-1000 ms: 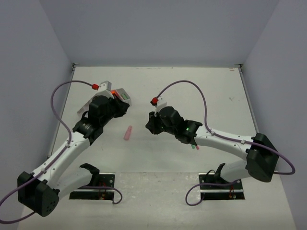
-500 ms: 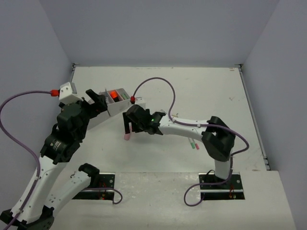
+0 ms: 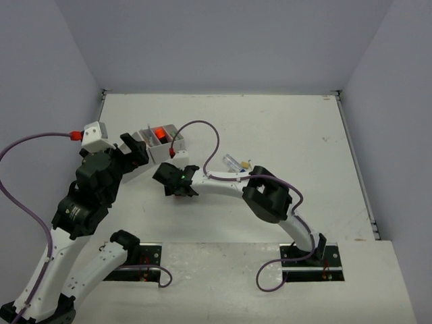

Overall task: Sort the stationery into containers
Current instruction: Pick up the stationery from the center of the board.

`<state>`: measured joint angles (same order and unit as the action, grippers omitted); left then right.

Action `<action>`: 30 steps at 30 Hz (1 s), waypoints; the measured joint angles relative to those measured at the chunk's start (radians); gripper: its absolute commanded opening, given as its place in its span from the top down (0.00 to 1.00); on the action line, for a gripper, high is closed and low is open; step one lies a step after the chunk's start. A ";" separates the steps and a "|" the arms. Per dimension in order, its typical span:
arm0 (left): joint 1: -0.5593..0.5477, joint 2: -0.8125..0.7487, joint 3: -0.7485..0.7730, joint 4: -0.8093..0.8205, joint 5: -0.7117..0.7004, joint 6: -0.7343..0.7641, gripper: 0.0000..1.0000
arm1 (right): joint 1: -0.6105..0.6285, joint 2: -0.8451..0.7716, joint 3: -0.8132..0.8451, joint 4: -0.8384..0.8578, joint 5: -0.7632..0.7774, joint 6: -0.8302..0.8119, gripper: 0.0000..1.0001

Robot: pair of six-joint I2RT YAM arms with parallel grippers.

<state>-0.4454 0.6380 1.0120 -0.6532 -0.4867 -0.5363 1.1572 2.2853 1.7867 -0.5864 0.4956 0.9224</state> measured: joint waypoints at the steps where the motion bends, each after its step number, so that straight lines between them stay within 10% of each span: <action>1: 0.000 0.000 -0.002 0.000 0.003 0.002 0.00 | 0.001 0.006 0.008 -0.005 0.008 0.003 0.57; 6: 0.000 -0.003 -0.012 0.000 0.014 0.007 0.00 | 0.001 -0.025 -0.062 0.031 0.048 0.031 1.00; 17: 0.001 0.026 -0.123 0.087 0.186 0.000 0.00 | 0.001 -0.349 -0.579 0.316 0.004 -0.131 1.00; 23: 0.001 0.160 -0.283 0.318 0.651 -0.051 0.00 | 0.000 -0.776 -0.992 0.660 -0.189 -0.454 1.00; 30: -0.035 0.329 -0.376 0.602 1.014 -0.161 0.12 | 0.001 -1.035 -1.105 0.902 -0.274 -0.671 1.00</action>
<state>-0.4799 0.9668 0.6364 -0.0512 0.5270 -0.6973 1.1584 1.2504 0.6813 0.3153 0.2217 0.2518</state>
